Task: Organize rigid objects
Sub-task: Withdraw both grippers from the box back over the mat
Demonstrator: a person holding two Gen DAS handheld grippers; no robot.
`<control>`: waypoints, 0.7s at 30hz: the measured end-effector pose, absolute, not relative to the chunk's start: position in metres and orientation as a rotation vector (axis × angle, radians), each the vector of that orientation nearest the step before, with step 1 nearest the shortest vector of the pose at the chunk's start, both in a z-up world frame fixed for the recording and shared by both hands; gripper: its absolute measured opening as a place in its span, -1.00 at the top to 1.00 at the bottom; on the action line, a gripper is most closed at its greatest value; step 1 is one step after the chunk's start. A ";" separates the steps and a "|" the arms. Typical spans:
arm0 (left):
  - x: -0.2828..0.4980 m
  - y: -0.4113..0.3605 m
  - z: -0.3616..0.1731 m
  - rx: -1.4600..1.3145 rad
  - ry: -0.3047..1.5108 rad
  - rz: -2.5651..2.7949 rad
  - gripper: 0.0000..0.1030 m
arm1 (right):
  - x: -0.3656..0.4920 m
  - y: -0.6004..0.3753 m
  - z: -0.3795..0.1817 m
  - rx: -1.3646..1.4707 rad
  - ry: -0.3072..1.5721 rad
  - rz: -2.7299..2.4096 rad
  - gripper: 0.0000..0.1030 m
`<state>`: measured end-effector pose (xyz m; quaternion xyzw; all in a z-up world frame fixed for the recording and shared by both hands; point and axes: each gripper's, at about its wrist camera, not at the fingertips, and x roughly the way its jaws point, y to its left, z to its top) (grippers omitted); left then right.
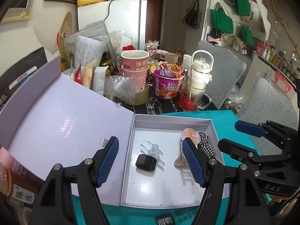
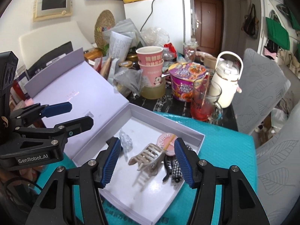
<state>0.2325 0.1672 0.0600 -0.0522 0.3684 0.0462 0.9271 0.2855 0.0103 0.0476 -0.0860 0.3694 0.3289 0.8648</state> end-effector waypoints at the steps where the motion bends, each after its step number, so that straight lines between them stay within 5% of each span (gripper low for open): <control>1: 0.229 0.167 0.064 -0.107 0.748 0.095 -0.36 | 0.282 0.009 0.052 -0.181 0.765 0.689 -0.16; 21: 0.146 0.136 0.100 -0.075 0.667 0.080 -0.36 | 0.186 -0.026 0.101 -0.214 0.639 0.673 -0.16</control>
